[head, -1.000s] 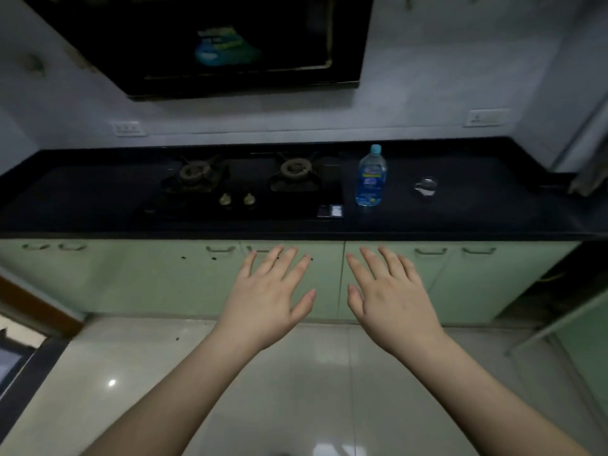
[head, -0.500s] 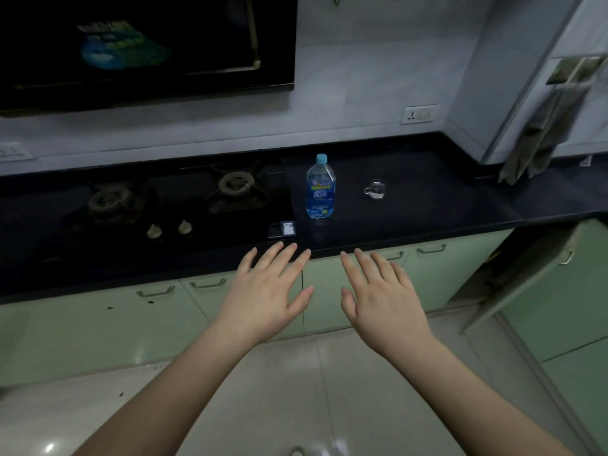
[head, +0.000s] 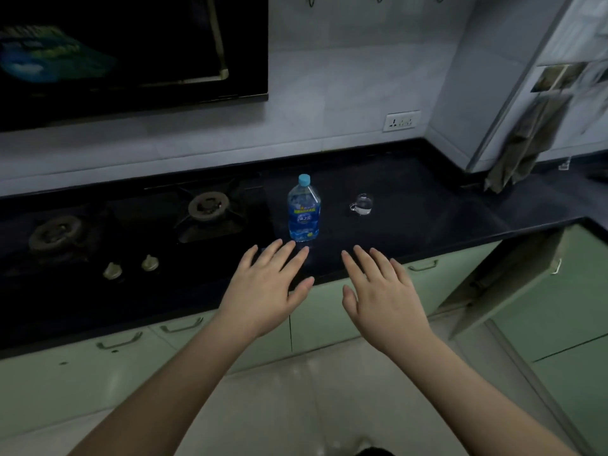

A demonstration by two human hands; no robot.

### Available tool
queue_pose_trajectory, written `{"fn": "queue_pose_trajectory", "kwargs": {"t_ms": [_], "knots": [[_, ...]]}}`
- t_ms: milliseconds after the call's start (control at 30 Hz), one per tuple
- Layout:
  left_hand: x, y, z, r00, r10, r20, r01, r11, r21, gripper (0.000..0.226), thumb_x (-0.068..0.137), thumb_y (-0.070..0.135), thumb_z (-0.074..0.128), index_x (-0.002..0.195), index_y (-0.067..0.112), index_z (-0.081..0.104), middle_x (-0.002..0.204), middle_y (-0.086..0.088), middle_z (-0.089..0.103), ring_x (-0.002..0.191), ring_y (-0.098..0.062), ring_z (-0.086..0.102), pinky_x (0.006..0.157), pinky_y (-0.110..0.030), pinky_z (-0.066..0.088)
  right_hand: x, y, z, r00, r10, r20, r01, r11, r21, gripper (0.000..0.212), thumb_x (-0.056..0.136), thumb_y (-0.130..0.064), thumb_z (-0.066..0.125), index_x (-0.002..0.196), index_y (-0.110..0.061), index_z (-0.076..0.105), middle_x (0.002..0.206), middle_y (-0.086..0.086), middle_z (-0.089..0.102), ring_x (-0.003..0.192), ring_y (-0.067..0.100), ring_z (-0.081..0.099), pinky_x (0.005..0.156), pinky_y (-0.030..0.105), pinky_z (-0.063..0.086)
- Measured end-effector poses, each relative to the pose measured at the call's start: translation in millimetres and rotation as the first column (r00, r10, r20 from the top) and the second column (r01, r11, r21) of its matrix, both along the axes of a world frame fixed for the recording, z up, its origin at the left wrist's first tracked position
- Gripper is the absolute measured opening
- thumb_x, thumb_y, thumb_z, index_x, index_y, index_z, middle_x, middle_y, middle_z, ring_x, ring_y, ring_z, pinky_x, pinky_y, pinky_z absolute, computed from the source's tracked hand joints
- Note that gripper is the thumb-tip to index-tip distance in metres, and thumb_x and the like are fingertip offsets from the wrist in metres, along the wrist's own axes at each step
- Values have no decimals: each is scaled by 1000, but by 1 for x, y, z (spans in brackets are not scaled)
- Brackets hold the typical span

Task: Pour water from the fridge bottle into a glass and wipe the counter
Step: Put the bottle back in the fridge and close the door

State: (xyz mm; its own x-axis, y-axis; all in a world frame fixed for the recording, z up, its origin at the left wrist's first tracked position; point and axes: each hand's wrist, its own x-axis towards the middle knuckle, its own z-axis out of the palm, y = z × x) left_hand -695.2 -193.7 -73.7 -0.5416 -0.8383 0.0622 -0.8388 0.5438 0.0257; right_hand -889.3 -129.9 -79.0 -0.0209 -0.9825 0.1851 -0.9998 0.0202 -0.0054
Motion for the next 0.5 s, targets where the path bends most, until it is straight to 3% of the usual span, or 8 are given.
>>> {"fn": "queue_pose_trajectory", "kwargs": {"t_ms": [500], "knots": [[-81, -99, -25, 981, 158, 113, -155, 987, -27, 71, 96, 62, 10, 150, 25, 36, 154, 0, 41, 145, -19, 31, 116, -46, 28, -91, -122, -25, 981, 183, 57, -187, 980, 71, 57, 89, -38, 31, 134, -14, 57, 137, 8, 58, 124, 30, 55, 100, 49, 47]]}}
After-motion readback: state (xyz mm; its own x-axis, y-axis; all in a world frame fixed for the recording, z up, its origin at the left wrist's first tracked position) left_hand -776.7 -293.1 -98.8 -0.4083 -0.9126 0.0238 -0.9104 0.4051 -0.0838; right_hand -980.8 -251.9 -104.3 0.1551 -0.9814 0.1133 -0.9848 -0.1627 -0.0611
